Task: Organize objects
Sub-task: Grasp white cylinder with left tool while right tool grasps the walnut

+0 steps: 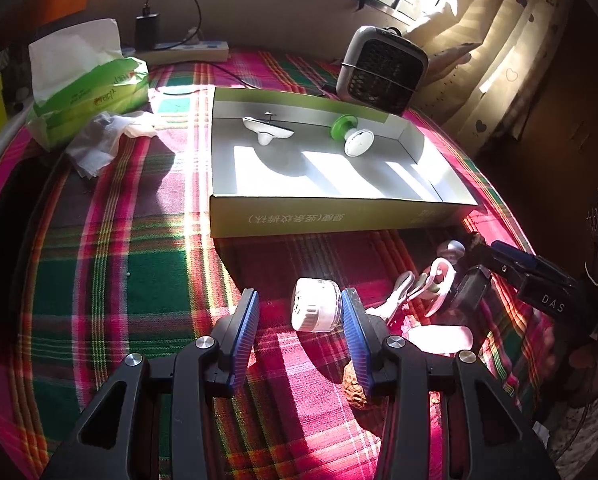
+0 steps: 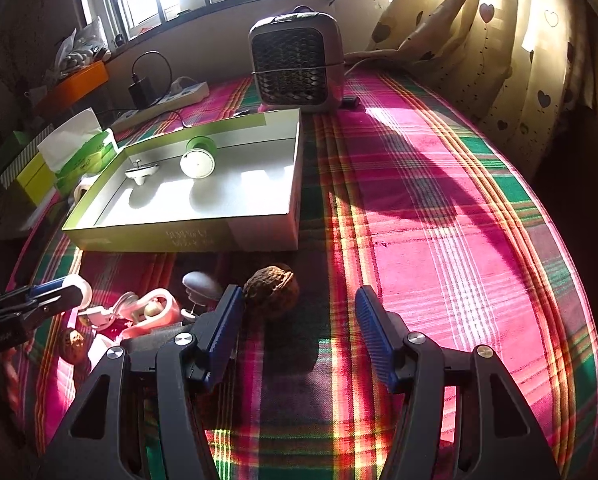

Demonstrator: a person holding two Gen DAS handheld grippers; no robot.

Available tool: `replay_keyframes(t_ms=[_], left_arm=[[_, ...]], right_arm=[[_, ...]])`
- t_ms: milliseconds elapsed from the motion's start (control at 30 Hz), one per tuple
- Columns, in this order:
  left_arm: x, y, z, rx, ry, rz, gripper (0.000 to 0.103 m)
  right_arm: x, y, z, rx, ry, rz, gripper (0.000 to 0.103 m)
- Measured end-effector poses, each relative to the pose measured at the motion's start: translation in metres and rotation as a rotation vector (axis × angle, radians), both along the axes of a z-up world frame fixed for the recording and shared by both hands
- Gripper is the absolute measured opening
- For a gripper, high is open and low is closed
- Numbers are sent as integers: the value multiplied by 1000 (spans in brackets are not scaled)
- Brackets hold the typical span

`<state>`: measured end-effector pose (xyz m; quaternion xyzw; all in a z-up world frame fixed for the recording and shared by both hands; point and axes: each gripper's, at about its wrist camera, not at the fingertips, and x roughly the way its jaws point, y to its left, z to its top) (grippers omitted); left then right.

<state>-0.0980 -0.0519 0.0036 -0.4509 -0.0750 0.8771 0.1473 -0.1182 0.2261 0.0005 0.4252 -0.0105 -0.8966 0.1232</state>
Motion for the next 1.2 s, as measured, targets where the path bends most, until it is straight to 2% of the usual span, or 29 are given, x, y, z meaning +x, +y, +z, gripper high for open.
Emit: replay_keyframes(t_ms=[233,433,567,800,967,1033,1200], left_arm=[[-4,2,0,-32,11,-3,40],[-4,11,0,-111,31,-14,40],[-6,11,0,-109,31,-10,40],[-6,10,-1,-119,33,3,30],[-6,10,-1,-119,33,6,24],[-6,11,-1,-120,33,6,22],[-6,11,-1,-121,33,6,21]], right_arm=[[-9,-6,-3,34,-18,19,59],[-12,-7,-6,53,-22,19,59],[-13,-8,-6,62,-18,26,58],[-14,-10,-5,80,-9,44,58],[-13,-11,-5,72,-7,55,53],[-13,-12,-6,85,-4,55,47],[-12,-12,-7,86,-2,59,45]])
